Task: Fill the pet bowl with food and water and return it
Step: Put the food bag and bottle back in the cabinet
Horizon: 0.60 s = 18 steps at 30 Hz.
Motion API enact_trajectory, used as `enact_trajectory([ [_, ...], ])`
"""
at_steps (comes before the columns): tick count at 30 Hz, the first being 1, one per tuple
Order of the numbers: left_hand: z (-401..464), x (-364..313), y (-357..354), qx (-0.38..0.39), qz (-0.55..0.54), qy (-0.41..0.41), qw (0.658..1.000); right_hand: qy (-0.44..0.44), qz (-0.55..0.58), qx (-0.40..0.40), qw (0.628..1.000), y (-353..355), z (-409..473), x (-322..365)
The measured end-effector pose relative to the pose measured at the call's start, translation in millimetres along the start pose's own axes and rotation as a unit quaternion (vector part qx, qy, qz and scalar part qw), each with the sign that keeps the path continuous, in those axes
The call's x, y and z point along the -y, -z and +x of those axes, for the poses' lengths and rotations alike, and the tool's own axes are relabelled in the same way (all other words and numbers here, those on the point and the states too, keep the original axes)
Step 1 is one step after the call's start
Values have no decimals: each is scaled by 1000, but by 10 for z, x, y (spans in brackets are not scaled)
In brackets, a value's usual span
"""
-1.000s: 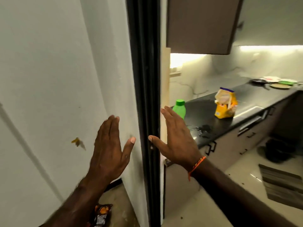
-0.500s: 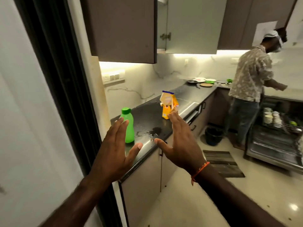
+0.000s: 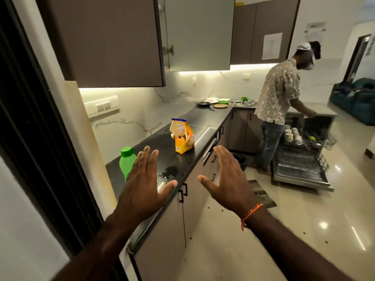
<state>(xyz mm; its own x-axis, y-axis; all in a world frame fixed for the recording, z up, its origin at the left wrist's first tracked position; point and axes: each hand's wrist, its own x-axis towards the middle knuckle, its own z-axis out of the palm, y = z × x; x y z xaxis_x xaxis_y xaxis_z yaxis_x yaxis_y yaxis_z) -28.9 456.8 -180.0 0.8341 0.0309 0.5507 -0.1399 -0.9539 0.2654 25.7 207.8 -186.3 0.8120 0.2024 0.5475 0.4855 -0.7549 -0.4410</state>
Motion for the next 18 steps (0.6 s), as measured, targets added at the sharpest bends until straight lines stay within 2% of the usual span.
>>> enact_trajectory([
  [9,568,4,-436,27,-19,-12,999,-19,4,16,1000,-187,420,-379],
  [18,1497,29,-1259,38,-9,17,999,3,30,25,999,-570,1367,-1181],
])
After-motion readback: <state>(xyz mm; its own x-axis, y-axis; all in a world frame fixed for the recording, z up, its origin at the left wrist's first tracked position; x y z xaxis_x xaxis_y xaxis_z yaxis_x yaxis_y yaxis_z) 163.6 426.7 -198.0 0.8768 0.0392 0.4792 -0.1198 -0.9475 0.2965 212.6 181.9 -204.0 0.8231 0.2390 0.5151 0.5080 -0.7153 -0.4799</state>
